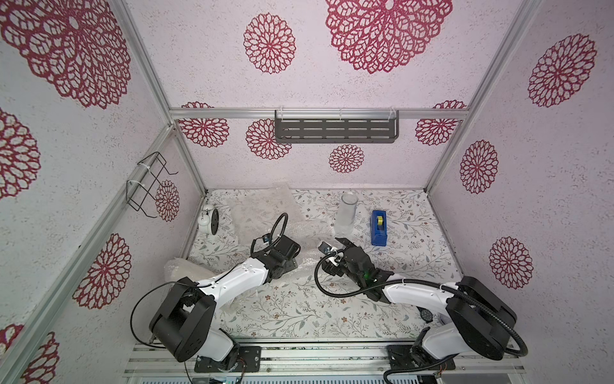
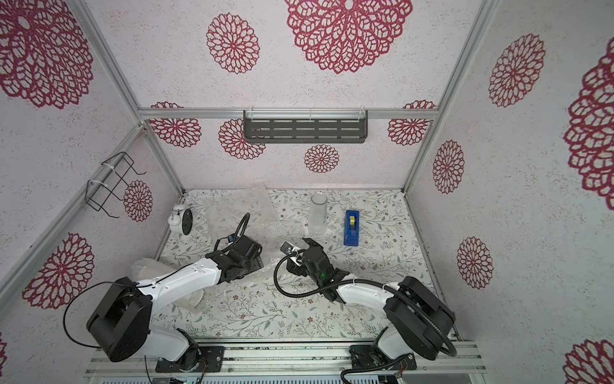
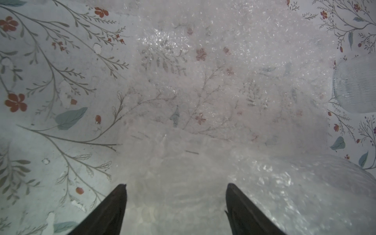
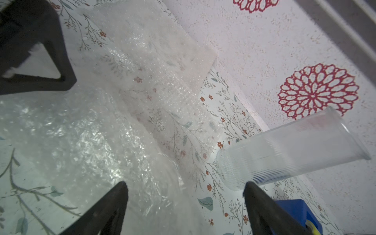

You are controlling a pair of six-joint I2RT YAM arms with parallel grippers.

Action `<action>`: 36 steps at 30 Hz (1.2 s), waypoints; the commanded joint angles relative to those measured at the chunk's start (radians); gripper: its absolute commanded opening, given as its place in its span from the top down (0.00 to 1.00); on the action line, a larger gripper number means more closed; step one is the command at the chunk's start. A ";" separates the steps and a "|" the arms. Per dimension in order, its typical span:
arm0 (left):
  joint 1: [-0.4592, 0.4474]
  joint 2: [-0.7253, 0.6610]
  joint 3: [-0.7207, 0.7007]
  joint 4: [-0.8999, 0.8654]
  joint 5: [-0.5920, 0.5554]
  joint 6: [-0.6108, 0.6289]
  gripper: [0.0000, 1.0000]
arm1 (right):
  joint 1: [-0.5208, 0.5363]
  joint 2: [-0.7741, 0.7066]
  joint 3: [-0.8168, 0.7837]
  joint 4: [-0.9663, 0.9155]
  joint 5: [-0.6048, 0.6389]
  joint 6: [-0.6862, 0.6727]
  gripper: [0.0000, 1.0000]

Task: Wrap vases in bubble wrap
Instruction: Wrap the vase in bubble wrap.

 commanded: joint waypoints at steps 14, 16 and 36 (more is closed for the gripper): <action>-0.003 -0.010 -0.055 -0.047 0.043 0.016 0.22 | -0.043 0.131 0.299 -0.546 -0.476 -0.406 0.07; -0.003 -0.010 -0.055 -0.048 0.041 0.016 0.22 | -0.045 0.169 0.341 -0.602 -0.510 -0.422 0.07; -0.003 0.010 -0.046 -0.051 0.039 0.025 0.22 | -0.108 0.349 0.454 -0.682 -0.407 -0.492 0.08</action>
